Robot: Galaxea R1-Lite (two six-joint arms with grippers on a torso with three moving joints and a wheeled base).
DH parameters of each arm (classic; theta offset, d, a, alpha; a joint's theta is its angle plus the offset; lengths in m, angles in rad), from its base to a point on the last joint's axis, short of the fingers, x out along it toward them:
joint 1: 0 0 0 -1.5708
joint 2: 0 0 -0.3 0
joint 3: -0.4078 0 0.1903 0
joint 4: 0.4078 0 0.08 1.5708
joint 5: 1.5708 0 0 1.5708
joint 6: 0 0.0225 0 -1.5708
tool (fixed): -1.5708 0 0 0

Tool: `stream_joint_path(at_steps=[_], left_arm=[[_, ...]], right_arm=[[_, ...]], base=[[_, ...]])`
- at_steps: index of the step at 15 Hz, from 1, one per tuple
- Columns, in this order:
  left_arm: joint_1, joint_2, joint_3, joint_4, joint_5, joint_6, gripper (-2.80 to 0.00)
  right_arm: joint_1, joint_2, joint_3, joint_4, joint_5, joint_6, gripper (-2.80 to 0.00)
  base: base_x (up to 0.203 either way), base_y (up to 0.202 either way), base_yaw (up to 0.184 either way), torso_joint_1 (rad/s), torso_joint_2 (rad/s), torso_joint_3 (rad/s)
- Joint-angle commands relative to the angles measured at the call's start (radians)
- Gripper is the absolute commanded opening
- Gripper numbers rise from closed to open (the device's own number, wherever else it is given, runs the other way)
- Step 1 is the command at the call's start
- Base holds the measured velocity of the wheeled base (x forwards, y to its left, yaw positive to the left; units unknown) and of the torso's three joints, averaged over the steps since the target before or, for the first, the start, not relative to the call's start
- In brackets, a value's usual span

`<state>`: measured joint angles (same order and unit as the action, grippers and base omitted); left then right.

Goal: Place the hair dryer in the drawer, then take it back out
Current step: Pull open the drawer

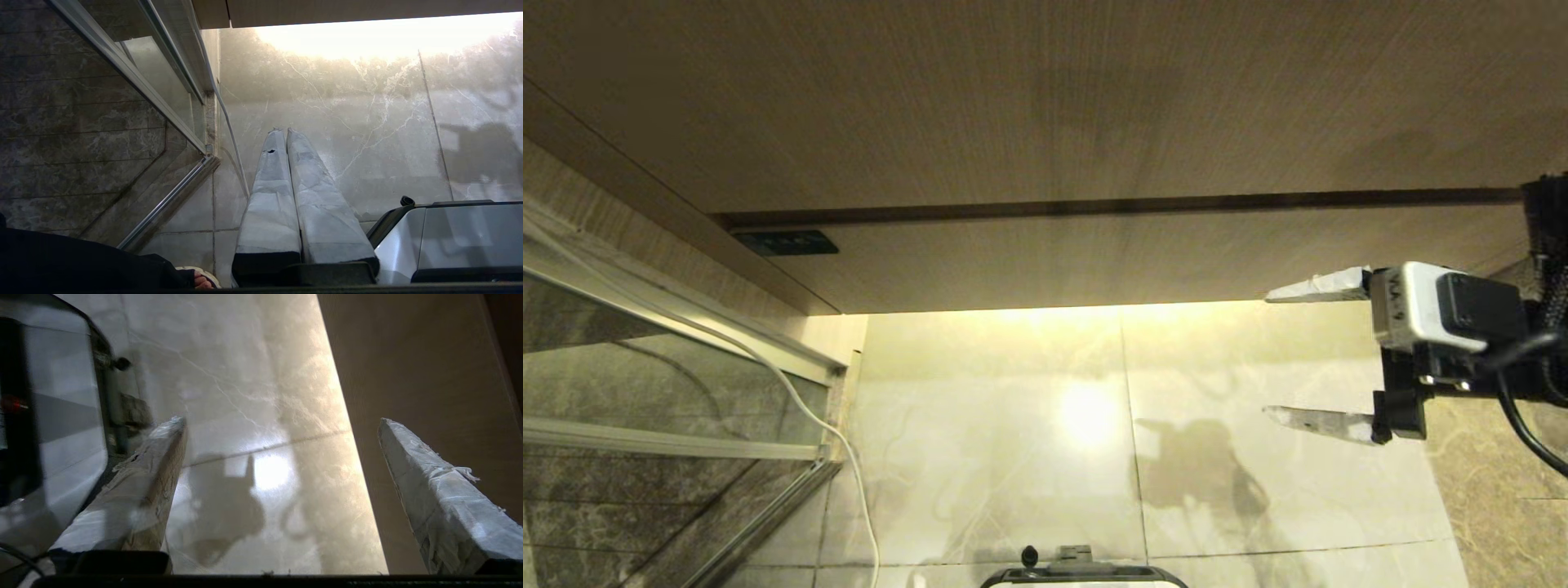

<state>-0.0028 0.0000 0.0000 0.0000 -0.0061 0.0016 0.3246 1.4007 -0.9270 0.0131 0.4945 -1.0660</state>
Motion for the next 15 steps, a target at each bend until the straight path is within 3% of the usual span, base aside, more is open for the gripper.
stream_joint_path(at_steps=[1,3,4,11,15], left_arm=[[0.001,0.0,0.001,0.0,0.0,0.0,-2.8],[0.0,0.0,0.002,0.0,0.0,0.0,-2.8],[0.001,0.0,0.0,0.0,0.0,0.0,-2.8],[0.0,0.0,0.002,0.0,0.0,0.0,-2.8],[0.0,0.0,0.001,0.0,0.0,0.0,-2.8]], right_arm=[[-0.014,0.121,-0.089,-0.032,-0.108,-0.003,0.0],[-0.019,0.18,-0.144,-0.141,-0.223,0.007,0.0],[-0.019,0.186,-0.154,-0.159,-0.235,0.018,0.0],[-0.029,0.156,-0.069,-0.235,-0.231,0.012,0.0],[-0.059,0.147,0.05,-0.439,-0.231,0.012,0.0]], base=[[0.0,0.0,0.0,0.0,0.0,0.0],[0.0,0.0,0.0,0.0,0.0,0.0],[0.0,0.0,0.0,0.0,0.0,0.0],[0.0,0.0,0.0,0.0,0.0,0.0],[0.0,0.0,0.0,0.0,0.0,0.0]])
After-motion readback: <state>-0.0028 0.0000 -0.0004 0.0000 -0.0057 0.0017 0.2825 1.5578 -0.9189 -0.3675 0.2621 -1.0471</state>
